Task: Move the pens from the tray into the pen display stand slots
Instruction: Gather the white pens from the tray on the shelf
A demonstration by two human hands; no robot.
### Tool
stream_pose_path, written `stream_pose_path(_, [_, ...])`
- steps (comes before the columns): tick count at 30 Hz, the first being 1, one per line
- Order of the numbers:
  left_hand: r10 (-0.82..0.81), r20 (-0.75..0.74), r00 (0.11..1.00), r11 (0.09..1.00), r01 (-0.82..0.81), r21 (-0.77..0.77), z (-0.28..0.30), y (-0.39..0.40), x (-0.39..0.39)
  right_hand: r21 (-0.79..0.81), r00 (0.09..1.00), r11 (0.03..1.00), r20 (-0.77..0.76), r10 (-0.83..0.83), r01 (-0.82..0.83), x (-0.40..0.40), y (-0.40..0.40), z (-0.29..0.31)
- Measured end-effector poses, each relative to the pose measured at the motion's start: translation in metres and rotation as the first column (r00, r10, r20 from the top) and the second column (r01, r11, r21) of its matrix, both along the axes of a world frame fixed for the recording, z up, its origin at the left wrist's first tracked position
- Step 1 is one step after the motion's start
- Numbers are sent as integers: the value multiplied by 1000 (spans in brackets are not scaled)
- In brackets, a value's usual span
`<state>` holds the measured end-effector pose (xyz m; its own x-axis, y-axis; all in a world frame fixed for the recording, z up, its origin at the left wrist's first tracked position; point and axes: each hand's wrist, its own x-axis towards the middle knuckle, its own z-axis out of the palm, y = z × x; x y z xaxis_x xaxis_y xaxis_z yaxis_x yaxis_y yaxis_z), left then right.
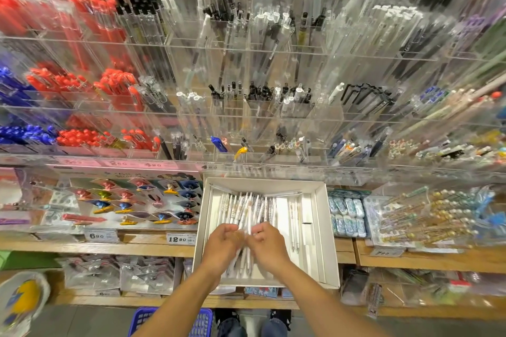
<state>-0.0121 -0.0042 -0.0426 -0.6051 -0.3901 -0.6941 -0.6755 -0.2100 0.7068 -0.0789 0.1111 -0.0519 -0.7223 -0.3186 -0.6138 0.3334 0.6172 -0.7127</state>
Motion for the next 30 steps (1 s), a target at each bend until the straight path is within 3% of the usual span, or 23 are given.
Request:
stream_pose_path(7, [31, -88, 996, 998, -27, 56, -1, 1, -2, -159, 992, 982, 63, 110, -99, 3, 6, 23])
stream_pose_path(12, [159, -8, 987, 987, -159, 23, -3, -6, 1, 273, 977, 959, -210, -17, 75, -32, 24, 5])
stream_pose_path(17, [121, 16, 992, 993, -121, 2, -3, -10, 2, 529, 971, 846, -161, 179, -68, -38, 13, -13])
stream_pose_path(20, [107, 15, 994, 994, -107, 10, -1, -9, 1, 570, 968, 819, -158, 196, -73, -39, 1, -15])
stream_pose_path(24, [105, 18, 994, 994, -105, 31, -3, -10, 1, 488, 968, 866, -143, 208, -114, -38, 9, -8])
stream_pose_path(27, [114, 2, 994, 993, -114, 45, -3, -10, -1, 227, 978, 965, -129, 165, -133, -28, 13, 5])
stream_pose_path(30, [81, -57, 995, 989, -73, 125, -2, -10, 0, 1, 984, 988, -82, 156, -157, -12, 4, 22])
